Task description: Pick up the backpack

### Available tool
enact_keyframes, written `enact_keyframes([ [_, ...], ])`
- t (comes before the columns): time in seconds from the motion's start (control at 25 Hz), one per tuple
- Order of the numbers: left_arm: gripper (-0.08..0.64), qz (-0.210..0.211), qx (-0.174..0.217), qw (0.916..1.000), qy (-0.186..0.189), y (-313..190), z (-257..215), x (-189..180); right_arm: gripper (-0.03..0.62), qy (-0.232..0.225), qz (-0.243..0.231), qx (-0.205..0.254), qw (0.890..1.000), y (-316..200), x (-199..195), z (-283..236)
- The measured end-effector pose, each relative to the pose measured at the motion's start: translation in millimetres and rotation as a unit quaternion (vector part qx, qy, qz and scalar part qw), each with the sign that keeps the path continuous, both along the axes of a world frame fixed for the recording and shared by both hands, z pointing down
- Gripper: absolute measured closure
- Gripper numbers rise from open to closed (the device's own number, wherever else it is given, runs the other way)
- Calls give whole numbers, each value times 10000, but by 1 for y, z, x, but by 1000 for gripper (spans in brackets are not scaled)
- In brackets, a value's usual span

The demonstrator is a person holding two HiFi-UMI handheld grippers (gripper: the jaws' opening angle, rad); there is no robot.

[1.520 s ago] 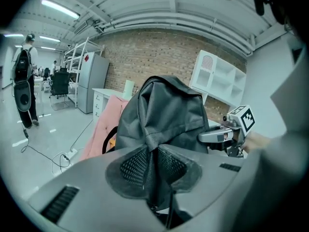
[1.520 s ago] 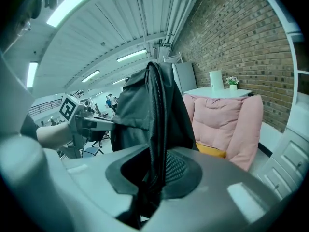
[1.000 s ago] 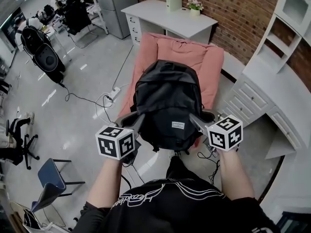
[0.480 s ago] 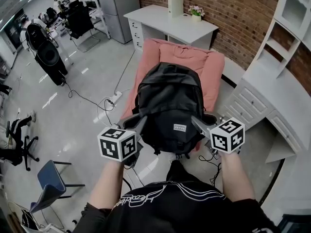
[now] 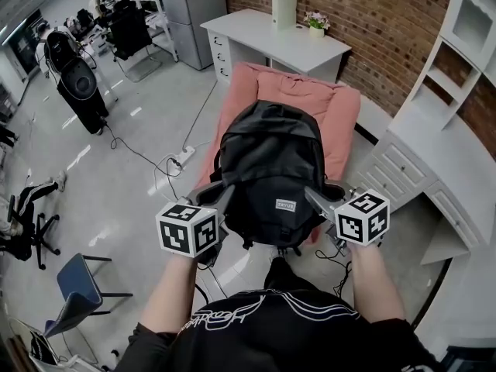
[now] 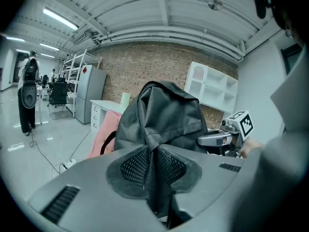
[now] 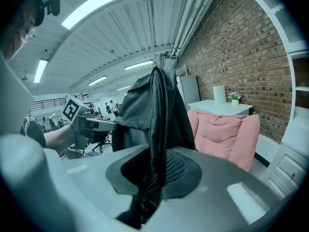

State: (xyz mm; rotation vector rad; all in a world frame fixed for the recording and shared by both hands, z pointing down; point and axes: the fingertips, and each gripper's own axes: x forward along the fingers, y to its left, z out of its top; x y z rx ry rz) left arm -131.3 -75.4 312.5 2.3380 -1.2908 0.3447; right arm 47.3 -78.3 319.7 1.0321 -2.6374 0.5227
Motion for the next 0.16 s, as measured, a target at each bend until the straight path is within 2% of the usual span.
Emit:
enact_keyframes([
  [0.16,508,14,28,10000,-21,-2,-1,1,534,-36,4,5,10000,0,1,-1],
])
